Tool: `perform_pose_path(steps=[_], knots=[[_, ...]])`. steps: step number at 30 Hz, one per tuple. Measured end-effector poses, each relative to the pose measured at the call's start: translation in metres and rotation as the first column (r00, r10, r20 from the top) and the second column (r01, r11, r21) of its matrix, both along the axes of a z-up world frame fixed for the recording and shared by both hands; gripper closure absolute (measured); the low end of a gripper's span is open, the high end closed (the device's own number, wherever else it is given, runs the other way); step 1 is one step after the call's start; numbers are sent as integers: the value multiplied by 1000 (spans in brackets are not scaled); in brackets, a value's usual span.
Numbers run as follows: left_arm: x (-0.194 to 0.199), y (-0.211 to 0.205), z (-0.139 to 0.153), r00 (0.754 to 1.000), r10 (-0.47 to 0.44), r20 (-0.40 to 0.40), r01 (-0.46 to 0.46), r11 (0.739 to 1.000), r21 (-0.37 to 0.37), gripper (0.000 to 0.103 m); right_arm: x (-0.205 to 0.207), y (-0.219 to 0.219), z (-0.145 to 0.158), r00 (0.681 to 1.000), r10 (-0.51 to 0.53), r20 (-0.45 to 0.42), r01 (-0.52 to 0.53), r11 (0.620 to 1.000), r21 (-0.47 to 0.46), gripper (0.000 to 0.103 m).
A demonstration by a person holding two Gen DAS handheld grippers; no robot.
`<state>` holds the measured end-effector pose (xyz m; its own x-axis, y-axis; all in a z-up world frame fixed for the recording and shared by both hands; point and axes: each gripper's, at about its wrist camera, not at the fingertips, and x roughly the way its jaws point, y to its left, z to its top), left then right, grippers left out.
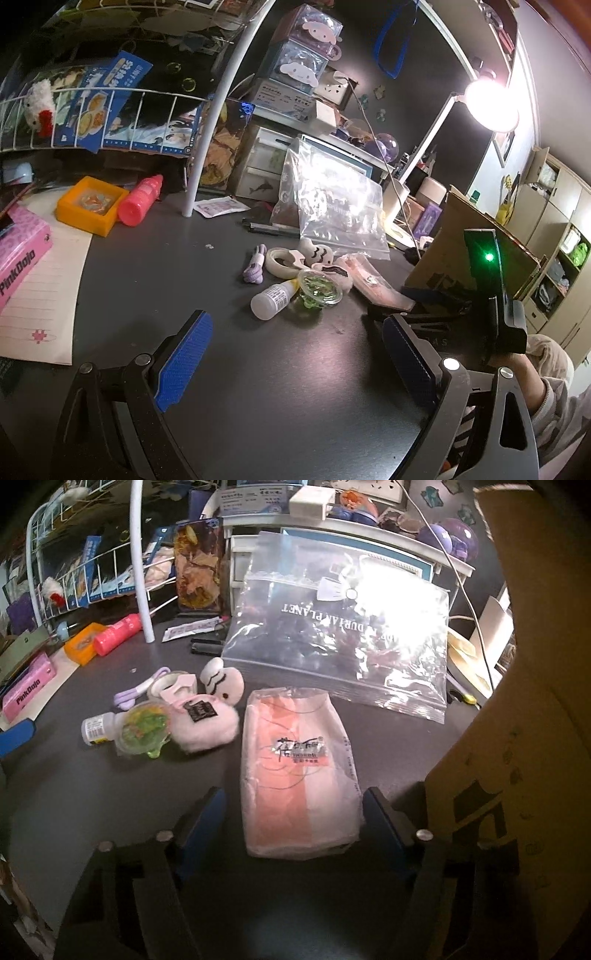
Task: Organize objects
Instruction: 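Grasp the pink packaged item in the clear bag with the right gripper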
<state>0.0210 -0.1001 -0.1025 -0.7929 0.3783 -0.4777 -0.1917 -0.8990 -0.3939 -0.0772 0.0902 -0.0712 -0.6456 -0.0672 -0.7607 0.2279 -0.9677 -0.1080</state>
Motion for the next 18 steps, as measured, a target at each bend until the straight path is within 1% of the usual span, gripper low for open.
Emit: perform_pose_path(steps=[2,4,7,11,13,18], knots=[[0,1,0,1000,-3,-1,3,1000,2,10,1,2,0,1000,0,7,0,1000,-15,35],[0,2,0,1000,3,1,-3,1000,-4,10,4,3,0,1000,3,9,-3,1000,-24,47],[1,4,1,1000,6,3,-6,1000,-3,10,8,2,1,1000,17,8,-17,1000,-26,55],[2,8,2,1000,-2,2,2,1000,-6,10,17,1,1,999,35,-3,-35,999,-29,58],[3,13,4,1000,-7,1,7,1000,-9,10,22,2,3,999,47,-14,-47,998,-43,61],[5,27,12,999,-39,-10,39,999,1,10,39,-1,12,994,96,-47,-99,992,-74,62]])
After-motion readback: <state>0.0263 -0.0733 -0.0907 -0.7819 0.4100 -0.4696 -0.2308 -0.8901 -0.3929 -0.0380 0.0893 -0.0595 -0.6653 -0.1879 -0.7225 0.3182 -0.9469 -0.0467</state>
